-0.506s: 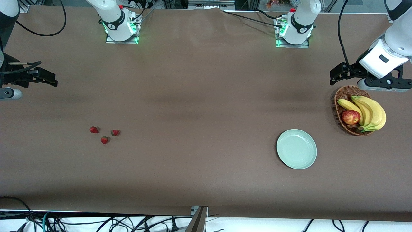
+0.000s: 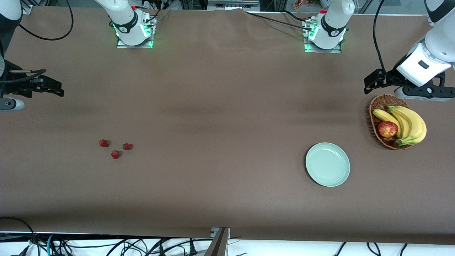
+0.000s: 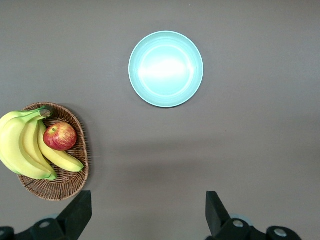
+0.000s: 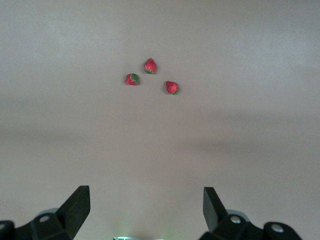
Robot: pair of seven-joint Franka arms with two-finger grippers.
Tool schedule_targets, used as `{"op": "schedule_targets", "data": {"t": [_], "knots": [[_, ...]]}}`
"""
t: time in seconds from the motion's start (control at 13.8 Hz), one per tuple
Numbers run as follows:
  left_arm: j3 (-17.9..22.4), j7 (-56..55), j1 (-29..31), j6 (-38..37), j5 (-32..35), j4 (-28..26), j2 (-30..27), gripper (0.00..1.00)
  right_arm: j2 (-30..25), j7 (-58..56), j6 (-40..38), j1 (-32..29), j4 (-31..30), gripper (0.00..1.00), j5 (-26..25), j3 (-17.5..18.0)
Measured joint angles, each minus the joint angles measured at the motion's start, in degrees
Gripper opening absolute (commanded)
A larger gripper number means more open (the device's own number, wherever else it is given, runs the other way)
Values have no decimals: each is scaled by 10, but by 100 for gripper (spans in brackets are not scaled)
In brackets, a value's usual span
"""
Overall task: Collect all strawberries into plate
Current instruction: 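Move the right gripper toward the three red strawberries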
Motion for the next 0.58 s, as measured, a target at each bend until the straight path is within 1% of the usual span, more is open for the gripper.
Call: {"op": "schedule_targets", "data": {"t": [0.14, 0.29, 0.58], "knots": [[0, 0, 0, 0, 0, 0, 0, 100, 8, 0, 15, 0, 0, 100, 0, 1], [0, 0, 0, 0, 0, 0, 0, 100, 29, 0, 36, 4, -2, 100, 1, 4], [0, 0, 0, 0, 0, 1, 0, 100, 103, 1, 82, 31, -9, 100, 1, 6]]}}
